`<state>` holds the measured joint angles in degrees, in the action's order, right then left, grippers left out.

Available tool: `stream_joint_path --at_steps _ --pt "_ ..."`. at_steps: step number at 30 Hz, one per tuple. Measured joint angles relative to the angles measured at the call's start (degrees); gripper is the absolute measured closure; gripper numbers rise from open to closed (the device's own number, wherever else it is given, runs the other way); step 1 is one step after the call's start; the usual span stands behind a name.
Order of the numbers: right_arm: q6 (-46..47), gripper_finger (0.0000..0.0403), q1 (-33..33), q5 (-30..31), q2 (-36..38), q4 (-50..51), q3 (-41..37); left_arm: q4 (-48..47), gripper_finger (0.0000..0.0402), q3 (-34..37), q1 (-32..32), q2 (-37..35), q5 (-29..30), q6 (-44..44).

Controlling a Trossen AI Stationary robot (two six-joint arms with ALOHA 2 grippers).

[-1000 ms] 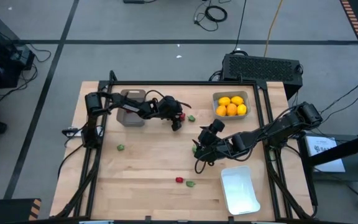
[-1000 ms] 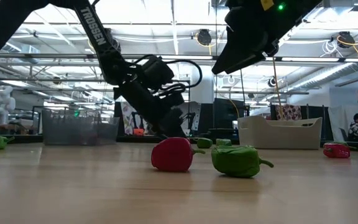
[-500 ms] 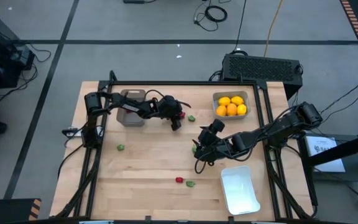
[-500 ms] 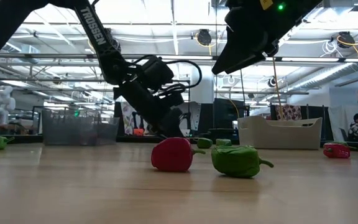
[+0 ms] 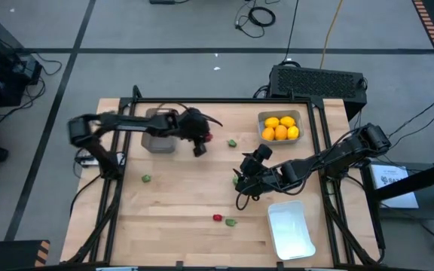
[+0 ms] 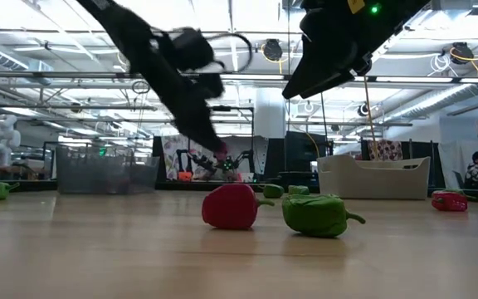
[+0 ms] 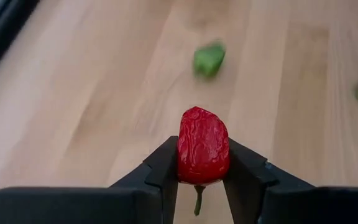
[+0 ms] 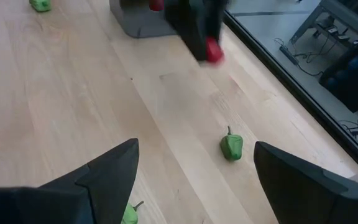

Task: Sort produce into baskets
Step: Put the center top red chili pepper into the black bin, then put the top red chili pepper into the black bin

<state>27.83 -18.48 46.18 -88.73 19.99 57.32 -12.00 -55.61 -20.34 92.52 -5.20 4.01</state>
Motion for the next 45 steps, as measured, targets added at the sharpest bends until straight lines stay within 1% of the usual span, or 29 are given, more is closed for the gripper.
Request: stream_joint_path --at_steps 5,8,11,14,18,26,29,37,40,42,45 --pt "0.0 0.0094 0.0 0.01 0.0 0.0 0.0 -18.56 0.0293 0.0 -1.11 -12.2 4.63 0.66" --pt "-0.01 0.0094 0.0 0.01 0.0 0.0 0.0 -28.25 0.0292 -0.02 -1.98 -18.01 9.58 -1.91" --pt "-0.01 0.0094 0.01 0.02 -0.01 0.0 0.0 -36.64 0.0292 -0.02 -2.85 -22.03 14.31 -5.16" --pt "0.0 0.0094 0.02 0.02 0.0 -0.05 0.0 -42.92 0.0292 0.01 -3.98 -23.71 16.32 -7.26" --pt "0.0 0.0094 0.02 0.02 0.0 -0.81 0.0 -44.51 0.0292 2.15 -5.25 -23.83 17.12 -8.05" --pt "-0.01 0.0094 0.02 0.01 0.0 -1.79 0.0 -43.89 0.0286 6.07 -5.53 -22.77 17.76 -7.76" --pt "-0.02 0.0094 0.02 0.01 0.0 -1.79 0.0 -44.03 0.0266 6.56 -5.53 -22.74 17.76 -7.78" --pt "-0.02 0.0094 0.02 -0.01 0.0 -1.77 0.0 -42.36 0.0183 6.56 -5.53 -22.76 17.69 -7.81" --pt "-0.02 0.0094 0.02 -0.01 0.0 -1.77 0.0 -41.07 0.0164 6.56 -5.51 -22.76 17.48 -6.69" --pt "-0.02 0.0094 0.02 -0.01 0.0 -1.77 0.0 -38.92 0.0159 6.56 -5.51 -22.76 15.33 -5.3" --pt "-0.02 0.0094 0.02 -0.01 0.0 -1.75 0.0 -34.45 0.0157 6.56 -5.23 -22.76 8.76 -3.41"
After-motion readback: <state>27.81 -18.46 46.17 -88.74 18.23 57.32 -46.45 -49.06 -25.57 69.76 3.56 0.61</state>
